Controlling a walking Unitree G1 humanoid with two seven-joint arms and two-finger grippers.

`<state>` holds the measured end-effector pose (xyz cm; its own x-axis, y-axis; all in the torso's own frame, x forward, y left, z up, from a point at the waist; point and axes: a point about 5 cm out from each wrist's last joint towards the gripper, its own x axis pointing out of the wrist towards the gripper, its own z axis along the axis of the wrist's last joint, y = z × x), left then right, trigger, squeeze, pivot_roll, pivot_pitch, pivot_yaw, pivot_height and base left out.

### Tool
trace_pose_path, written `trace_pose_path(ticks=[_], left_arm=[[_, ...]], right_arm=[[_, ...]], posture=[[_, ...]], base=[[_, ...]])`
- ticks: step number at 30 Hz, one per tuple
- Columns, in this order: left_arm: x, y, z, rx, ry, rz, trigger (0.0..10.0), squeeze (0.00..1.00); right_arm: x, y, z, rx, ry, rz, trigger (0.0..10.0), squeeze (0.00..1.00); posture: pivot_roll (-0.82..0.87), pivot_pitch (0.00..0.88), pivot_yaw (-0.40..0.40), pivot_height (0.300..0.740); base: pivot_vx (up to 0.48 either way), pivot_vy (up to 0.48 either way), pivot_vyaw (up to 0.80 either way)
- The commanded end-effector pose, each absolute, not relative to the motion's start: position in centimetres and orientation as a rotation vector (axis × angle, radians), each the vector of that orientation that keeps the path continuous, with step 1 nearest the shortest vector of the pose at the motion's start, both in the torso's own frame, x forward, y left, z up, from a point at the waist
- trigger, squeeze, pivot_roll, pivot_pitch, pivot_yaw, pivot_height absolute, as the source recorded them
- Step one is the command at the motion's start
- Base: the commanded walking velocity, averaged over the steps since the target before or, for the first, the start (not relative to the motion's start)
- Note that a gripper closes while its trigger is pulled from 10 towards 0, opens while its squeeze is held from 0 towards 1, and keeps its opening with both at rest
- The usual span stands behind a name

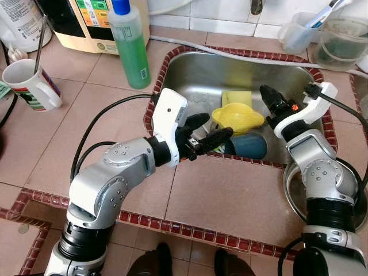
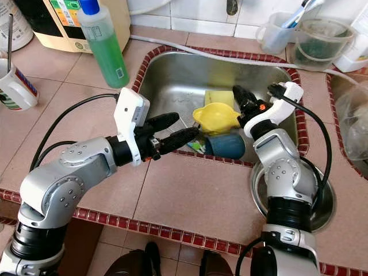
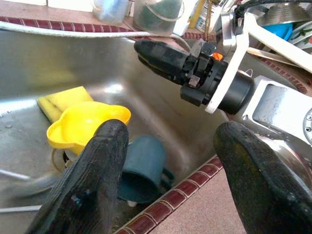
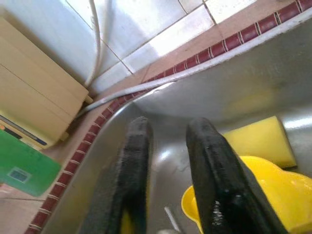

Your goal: Kitchen organization

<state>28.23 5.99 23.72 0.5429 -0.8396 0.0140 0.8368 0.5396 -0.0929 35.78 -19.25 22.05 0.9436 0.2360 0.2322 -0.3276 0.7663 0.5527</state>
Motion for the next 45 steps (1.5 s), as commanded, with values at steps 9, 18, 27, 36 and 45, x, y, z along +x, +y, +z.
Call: trace_pose_path(ticks=[9, 18, 27, 36, 45], left_arm=[[28.2, 6.2, 24.3, -0.065, 0.0, -0.988, 10.0, 0.0], [30.0, 7.8, 23.9, -0.037, -0.059, -0.845, 10.0, 0.0], [31.8, 9.6, 22.5, 0.06, -0.127, -0.672, 10.0, 0.0], [32.5, 10.6, 21.9, -0.047, -0.127, -0.64, 10.0, 0.0], [33.1, 10.9, 21.0, -0.053, -0.178, -0.605, 10.0, 0.0]], right_arm=[[35.9, -19.3, 22.9, 0.632, -0.194, 0.33, 10.0, 1.0], [35.9, -19.4, 23.4, 0.561, -0.264, 0.31, 10.0, 1.0], [35.1, -18.6, 24.2, 0.369, -0.359, 0.294, 10.0, 1.0], [33.8, -17.6, 24.1, 0.233, -0.412, 0.255, 10.0, 1.0], [32.3, -18.4, 22.0, 0.155, -0.431, 0.118, 10.0, 1.0]], posture=[[-0.04, 0.275, 0.036, 0.74], [-0.04, 0.232, 0.033, 0.74], [-0.04, 0.172, 0.032, 0.74], [-0.06, 0.098, 0.026, 0.74], [-0.09, 0.02, 0.03, 0.74]], base=[[0.0, 0.0, 0.0], [0.0, 0.0, 0.0], [0.0, 0.0, 0.0], [0.0, 0.0, 0.0], [0.0, 0.0, 0.0]])
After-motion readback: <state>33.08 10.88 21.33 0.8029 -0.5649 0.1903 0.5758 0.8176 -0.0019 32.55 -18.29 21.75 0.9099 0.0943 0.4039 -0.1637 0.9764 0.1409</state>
